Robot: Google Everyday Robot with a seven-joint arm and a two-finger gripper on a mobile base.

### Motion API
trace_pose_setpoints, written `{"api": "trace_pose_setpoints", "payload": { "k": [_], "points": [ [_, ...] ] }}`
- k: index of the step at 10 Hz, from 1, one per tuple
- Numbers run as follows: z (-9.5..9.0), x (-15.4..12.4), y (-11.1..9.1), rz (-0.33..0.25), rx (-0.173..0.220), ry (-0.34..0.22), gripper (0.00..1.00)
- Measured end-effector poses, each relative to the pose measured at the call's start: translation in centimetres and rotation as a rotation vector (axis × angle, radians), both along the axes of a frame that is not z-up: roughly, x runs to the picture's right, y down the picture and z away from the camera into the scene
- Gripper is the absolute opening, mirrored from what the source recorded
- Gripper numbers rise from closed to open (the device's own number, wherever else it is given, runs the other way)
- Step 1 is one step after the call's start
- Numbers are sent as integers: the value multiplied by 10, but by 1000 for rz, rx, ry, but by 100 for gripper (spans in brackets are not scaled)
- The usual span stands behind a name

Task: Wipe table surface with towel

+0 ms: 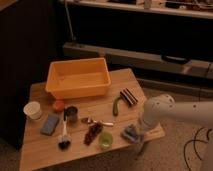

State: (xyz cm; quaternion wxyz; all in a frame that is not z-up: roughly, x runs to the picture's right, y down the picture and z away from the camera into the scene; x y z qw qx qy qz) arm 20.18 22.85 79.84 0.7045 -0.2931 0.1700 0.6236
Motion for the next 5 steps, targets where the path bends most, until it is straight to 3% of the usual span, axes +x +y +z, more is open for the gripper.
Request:
{"api": "trace_pose_setpoints", "payload": {
  "k": [2, 5],
  "points": [
    [13, 23, -21, 30, 22, 77, 0],
    [44, 34, -54, 51, 47, 135, 0]
  ]
}}
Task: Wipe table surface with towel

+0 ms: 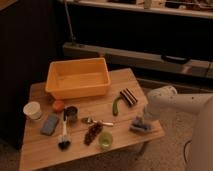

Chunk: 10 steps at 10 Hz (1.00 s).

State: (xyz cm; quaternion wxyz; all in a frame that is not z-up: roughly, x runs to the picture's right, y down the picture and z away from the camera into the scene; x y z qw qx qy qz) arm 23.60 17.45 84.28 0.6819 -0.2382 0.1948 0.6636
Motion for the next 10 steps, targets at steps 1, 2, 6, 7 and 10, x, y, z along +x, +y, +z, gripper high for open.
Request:
{"api": "trace_pose_setpoints", "payload": {
  "k": [1, 2, 6, 7, 10],
  "points": [
    [12, -2, -11, 9, 6, 8, 0],
    [19, -5, -18, 19, 11, 8, 0],
    [29, -67, -32, 41, 22, -137, 0],
    [22, -82, -26, 39, 23, -184, 0],
    [-9, -107, 0, -2, 24, -292, 0]
  ]
}}
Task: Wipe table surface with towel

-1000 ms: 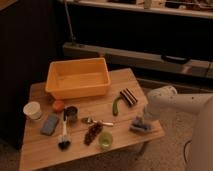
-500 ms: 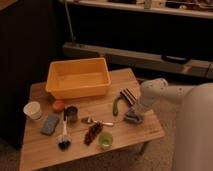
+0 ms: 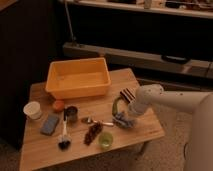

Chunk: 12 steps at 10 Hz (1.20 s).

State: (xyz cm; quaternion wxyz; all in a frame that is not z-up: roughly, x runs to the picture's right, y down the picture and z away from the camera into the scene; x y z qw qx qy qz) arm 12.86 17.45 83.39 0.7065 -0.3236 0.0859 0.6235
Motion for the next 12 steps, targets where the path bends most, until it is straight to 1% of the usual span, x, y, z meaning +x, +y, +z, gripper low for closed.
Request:
{"api": "trace_pose_setpoints", "payload": {
  "k": [1, 2, 3, 5, 6, 8, 10, 12],
  "points": [
    [-12, -8, 11, -21, -4, -28, 0],
    [-20, -12, 17, -36, -7, -45, 0],
    [-31, -12, 31, -56, -25, -60, 0],
    [-38, 5, 44, -62, -52, -51, 0],
    [-42, 19, 52, -61, -70, -36, 0],
    [-43, 46, 58, -53, -89, 22, 0],
    [-34, 79, 55, -18, -109, 100, 0],
    [-22, 111, 45, 22, -119, 175, 0]
  ]
}}
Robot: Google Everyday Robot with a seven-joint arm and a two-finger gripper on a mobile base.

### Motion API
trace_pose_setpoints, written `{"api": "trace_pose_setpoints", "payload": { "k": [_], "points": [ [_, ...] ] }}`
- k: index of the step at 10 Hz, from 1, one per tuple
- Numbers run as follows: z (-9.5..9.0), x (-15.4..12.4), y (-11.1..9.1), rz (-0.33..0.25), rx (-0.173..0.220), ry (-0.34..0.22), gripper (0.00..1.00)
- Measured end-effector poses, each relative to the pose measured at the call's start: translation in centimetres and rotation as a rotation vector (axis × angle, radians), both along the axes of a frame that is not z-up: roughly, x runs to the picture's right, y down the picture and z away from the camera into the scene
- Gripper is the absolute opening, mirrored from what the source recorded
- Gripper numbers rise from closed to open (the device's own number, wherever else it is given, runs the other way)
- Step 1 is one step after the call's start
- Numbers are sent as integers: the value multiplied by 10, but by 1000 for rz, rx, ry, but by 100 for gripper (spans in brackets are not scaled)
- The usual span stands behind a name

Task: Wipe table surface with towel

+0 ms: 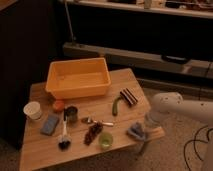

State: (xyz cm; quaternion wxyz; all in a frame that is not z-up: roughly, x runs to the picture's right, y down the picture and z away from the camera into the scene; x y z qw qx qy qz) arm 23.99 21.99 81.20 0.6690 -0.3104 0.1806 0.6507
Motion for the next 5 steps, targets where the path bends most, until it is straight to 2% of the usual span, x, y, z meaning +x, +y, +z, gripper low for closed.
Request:
{"api": "trace_pose_setpoints", "payload": {
  "k": [1, 2, 5],
  "points": [
    [9, 21, -8, 27, -2, 52, 0],
    [14, 30, -13, 45, 1, 77, 0],
    [25, 40, -31, 89, 24, 112, 0]
  ]
}}
